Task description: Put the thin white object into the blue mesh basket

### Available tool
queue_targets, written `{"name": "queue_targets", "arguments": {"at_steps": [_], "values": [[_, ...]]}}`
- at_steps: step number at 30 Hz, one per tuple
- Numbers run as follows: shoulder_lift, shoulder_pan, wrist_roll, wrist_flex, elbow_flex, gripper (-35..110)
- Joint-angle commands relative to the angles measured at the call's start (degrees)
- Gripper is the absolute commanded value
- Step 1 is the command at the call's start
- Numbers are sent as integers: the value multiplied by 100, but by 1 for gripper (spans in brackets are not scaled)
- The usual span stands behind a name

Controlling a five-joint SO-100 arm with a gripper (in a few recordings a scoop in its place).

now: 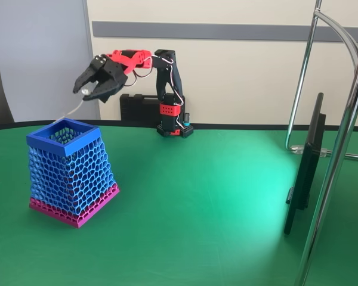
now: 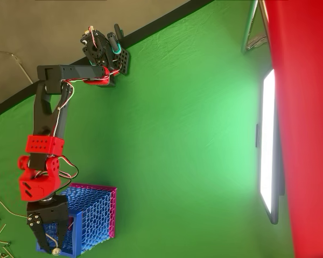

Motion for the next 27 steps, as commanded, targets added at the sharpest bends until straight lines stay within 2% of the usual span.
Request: {"name": "queue_targets", "arguments": {"at_steps": [1,12,23,27], "values": [[387,35,26,-352,229,24],[1072,167,0,-677,1020,28],[1951,334,-448,-1213,2224,26],[2382,308,-703,-1222,2646,18]]}}
